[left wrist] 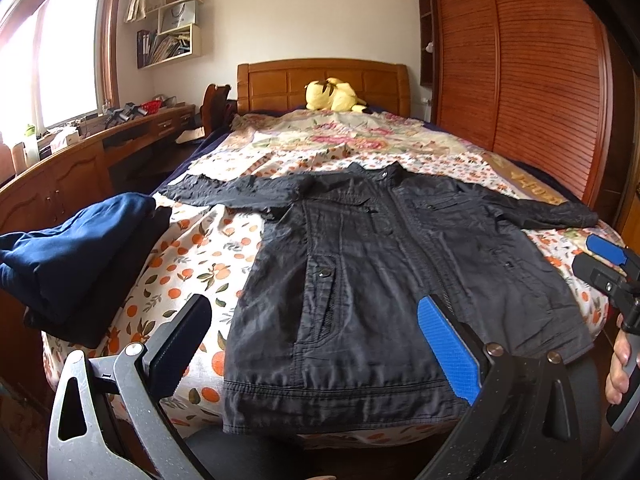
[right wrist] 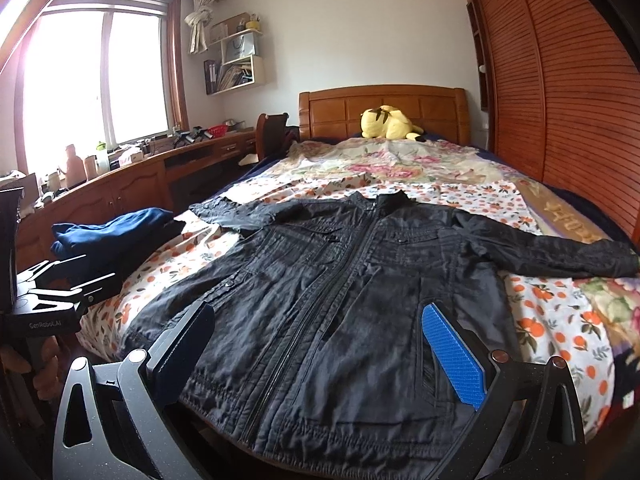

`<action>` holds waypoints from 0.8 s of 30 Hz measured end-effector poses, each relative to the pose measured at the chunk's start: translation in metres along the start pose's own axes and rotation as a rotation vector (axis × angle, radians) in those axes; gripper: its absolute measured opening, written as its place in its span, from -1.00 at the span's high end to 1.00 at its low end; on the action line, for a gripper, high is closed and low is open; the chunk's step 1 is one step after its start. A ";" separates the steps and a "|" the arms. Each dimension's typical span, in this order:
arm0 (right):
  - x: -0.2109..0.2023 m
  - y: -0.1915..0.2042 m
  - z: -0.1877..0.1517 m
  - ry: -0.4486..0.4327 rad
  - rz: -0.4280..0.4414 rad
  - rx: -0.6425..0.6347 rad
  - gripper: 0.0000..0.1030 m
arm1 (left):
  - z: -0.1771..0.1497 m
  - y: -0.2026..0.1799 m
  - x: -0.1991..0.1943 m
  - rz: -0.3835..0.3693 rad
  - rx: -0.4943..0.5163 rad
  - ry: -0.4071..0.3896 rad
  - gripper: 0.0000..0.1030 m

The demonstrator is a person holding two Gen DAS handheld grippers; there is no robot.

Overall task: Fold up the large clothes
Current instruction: 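Move the left tool toward the jacket sleeve nearest it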

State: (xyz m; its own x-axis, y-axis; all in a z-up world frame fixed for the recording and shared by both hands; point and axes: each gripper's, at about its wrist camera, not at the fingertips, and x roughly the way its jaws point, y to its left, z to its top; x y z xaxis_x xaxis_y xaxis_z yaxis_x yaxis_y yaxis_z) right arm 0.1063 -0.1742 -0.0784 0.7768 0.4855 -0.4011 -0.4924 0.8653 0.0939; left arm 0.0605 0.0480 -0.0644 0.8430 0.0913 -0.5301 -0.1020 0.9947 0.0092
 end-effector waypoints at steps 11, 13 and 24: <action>0.050 -0.003 0.014 0.005 0.047 -0.022 -1.00 | -0.004 0.014 0.038 0.008 0.007 0.055 -1.00; 0.063 -0.003 0.019 0.011 0.061 -0.031 -1.00 | -0.004 0.018 0.047 0.008 0.007 0.068 -1.00; 0.150 0.013 0.054 0.058 0.159 -0.113 -1.00 | 0.004 0.057 0.094 0.067 -0.043 0.129 -1.00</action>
State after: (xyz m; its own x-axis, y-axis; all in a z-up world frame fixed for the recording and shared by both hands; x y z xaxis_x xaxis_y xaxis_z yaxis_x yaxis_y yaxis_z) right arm 0.2373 -0.0832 -0.0884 0.6634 0.6041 -0.4415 -0.6505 0.7573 0.0587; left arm 0.1360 0.1136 -0.1105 0.7589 0.1484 -0.6341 -0.1809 0.9834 0.0137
